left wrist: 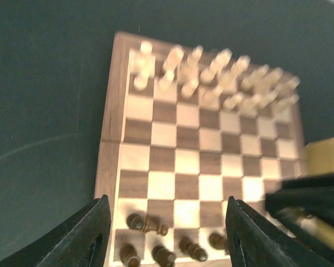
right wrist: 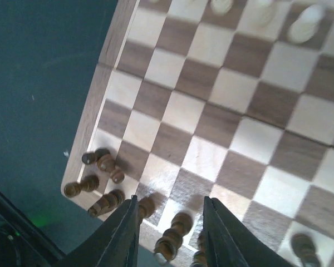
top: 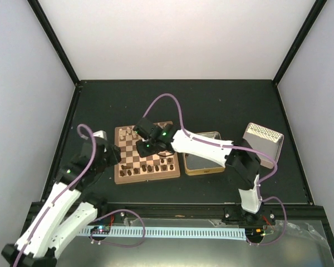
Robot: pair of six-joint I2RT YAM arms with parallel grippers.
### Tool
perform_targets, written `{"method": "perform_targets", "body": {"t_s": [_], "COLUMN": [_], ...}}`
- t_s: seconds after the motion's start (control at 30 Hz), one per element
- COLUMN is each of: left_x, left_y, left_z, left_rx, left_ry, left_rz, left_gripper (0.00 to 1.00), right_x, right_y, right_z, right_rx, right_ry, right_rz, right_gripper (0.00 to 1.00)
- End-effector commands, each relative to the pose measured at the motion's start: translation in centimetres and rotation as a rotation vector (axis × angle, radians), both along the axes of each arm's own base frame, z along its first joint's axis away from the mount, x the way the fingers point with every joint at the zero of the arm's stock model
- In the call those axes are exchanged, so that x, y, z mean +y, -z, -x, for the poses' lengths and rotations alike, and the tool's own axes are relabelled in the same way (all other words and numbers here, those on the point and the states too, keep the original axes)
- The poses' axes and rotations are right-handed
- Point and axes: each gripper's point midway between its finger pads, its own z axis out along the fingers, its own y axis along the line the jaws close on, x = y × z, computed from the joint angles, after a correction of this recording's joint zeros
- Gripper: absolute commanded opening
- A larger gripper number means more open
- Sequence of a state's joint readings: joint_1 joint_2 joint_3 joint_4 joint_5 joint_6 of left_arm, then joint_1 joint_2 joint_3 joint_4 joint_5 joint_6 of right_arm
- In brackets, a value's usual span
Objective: Set up the chess pieces on the board
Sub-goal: Place the chess piece on the chessboard, then pick up the chess piece from the chessboard.
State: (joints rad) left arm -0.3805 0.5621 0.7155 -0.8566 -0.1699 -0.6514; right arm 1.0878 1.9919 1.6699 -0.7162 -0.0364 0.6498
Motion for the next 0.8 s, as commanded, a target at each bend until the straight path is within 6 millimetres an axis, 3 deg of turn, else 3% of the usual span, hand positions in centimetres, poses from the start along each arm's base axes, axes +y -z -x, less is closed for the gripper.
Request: {"method": "perform_targets", "body": {"t_s": [0.0,0.13,0.37,0.47,0.77], "left_x": [-1.6,-2.6,-2.4,-2.2,-1.7], "left_y": [4.7,7.3,10.7,11.4,12.6], "left_z": [0.4,0.1,0.1,-0.1,-0.1], "left_rx": [0.245,0.405,0.583,0.607,0.654], "left_ry": [0.075,0.132,0.138,0.120,0.101], "left_rz": [-0.027,-0.066,-0.139,-0.155,-0.187], "left_gripper": [0.55,0.44,0.34,0.26,0.23], "right_x": [-0.2,-1.3,-1.9,-2.2,-2.6], "right_y": [-2.2,-2.2,-2.6,-2.9,-3.3], "right_z": [-1.4,-1.4,-1.7,-1.8,-2.0], "right_rx": [-0.020,-0.007,-0.006,-0.017,-0.030], "right_ry": [0.062,0.074,0.063,0.060,0.055], "right_rz": [-0.115,-0.152,-0.178,-0.187,-0.191], "right_gripper": [0.32,0.32,0.32,0.31,0.30]}}
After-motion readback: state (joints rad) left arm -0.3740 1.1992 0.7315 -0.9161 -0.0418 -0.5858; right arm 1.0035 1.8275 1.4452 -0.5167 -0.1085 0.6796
